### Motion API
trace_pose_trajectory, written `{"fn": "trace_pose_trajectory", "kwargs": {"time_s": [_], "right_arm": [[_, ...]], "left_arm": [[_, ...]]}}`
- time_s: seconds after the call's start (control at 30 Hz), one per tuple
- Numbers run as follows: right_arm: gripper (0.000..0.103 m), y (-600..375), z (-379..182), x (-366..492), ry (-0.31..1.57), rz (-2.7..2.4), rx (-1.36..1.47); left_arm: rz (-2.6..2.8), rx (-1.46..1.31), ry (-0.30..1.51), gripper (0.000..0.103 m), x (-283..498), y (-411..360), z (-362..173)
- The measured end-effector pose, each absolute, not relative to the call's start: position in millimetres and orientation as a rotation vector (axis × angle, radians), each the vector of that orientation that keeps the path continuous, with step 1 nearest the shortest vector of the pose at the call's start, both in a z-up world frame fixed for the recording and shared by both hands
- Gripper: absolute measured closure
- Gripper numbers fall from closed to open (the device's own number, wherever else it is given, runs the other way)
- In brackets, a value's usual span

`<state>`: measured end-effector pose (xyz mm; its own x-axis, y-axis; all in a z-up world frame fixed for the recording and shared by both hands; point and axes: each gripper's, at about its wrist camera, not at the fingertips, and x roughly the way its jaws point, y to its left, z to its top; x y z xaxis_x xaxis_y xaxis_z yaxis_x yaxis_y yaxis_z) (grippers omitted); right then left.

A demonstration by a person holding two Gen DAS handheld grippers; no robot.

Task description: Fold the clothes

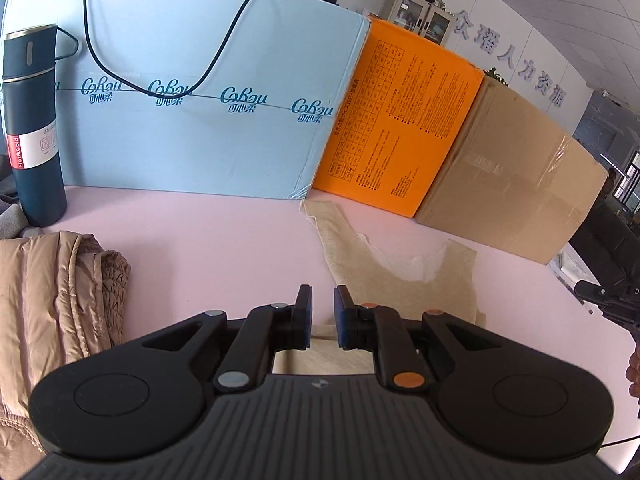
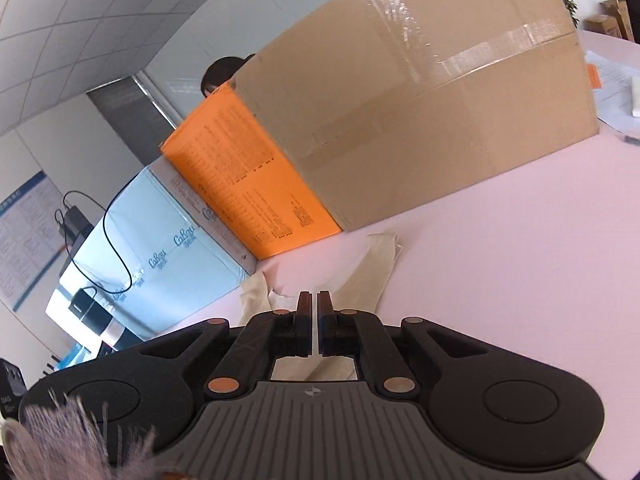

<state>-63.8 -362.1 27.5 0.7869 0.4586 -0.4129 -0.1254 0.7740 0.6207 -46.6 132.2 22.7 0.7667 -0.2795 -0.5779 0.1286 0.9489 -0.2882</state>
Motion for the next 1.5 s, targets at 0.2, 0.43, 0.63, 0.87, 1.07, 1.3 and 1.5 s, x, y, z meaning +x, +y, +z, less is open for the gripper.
{"fn": "trace_pose_trajectory", "kwargs": {"time_s": [0.2, 0.43, 0.63, 0.87, 1.07, 1.3, 1.5], "right_arm": [[0.062, -322, -24, -71, 0.859, 0.506, 0.667], [0.057, -268, -66, -68, 1.038, 0.616, 0.715], [0.043, -254, -68, -58, 1.014, 0.662, 0.741], [0.091, -250, -71, -59, 1.008, 0.611, 0.719], [0.094, -259, -59, -67, 0.897, 0.654, 0.784], [0.094, -295, -23, -69, 0.663, 0.645, 0.931], [0.094, -348, 7, -77, 0.428, 0.539, 1.068]], "left_arm": [[-0.215, -0.187, 0.778, 0.044, -49, 125, -10], [-0.168, -0.147, 0.873, 0.029, -46, 109, -43], [-0.181, -0.174, 0.906, 0.028, -47, 101, -56], [-0.198, -0.162, 0.892, 0.044, -51, 97, -56], [-0.176, -0.217, 0.878, 0.090, -52, 109, -51], [-0.239, -0.276, 0.749, 0.090, -59, 111, -12], [-0.340, -0.293, 0.664, 0.090, -66, 105, 18]]}}
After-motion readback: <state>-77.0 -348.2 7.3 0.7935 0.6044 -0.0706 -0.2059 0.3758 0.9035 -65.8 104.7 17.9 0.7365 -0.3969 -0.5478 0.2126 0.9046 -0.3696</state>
